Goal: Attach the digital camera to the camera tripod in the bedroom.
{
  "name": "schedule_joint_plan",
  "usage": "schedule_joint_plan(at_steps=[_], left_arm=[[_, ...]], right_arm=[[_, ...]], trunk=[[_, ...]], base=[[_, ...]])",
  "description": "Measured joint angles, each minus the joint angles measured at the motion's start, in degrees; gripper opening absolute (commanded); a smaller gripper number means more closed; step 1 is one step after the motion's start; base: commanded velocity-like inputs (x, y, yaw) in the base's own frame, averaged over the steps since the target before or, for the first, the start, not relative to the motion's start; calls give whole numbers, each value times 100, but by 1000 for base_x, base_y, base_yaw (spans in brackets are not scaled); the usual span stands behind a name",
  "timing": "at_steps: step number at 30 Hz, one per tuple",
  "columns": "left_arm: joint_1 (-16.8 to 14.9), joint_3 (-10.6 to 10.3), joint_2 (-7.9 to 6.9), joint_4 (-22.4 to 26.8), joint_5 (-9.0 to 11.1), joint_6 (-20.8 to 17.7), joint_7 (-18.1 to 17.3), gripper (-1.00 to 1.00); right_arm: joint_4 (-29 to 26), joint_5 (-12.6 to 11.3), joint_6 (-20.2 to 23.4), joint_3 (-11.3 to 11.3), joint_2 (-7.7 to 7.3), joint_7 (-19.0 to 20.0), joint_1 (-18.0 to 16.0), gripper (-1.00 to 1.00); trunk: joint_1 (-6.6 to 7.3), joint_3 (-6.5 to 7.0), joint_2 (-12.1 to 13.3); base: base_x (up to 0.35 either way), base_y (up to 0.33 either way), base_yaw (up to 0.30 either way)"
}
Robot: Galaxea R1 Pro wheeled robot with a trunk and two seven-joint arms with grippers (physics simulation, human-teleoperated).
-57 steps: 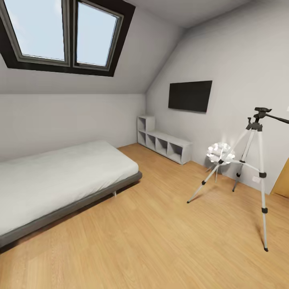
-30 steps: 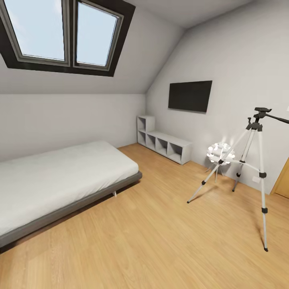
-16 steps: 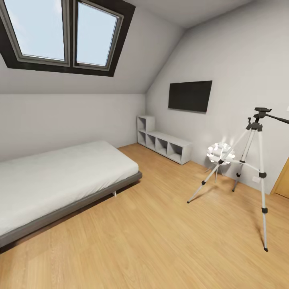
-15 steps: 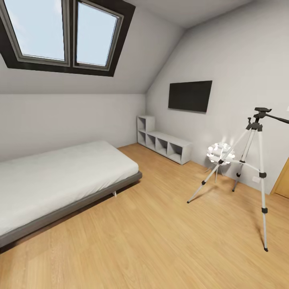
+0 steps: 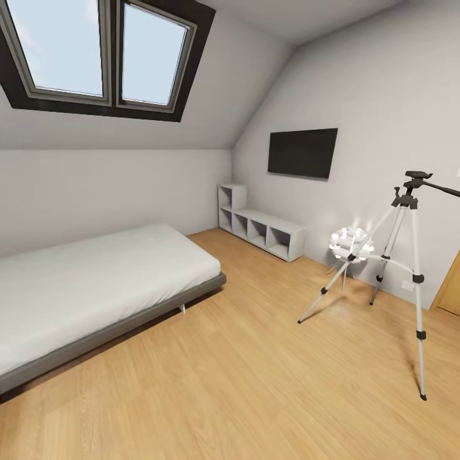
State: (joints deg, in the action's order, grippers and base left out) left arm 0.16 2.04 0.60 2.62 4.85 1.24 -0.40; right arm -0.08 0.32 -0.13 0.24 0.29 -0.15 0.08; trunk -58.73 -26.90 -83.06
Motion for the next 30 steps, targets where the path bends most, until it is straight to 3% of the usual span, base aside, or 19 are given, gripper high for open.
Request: schedule_joint_plan(at_steps=[7,30], left_arm=[[0,0,0,0,0,-2,0,100],[0,0,0,0,0,-3,2,100]], right_arm=[[0,-64,13,-25,36,-30,2,100],[0,-78,11,-33,41,-27,2,100]], trunk=[[0,0,0],[0,0,0]], base=[[0,0,-134],[0,0,-286]])
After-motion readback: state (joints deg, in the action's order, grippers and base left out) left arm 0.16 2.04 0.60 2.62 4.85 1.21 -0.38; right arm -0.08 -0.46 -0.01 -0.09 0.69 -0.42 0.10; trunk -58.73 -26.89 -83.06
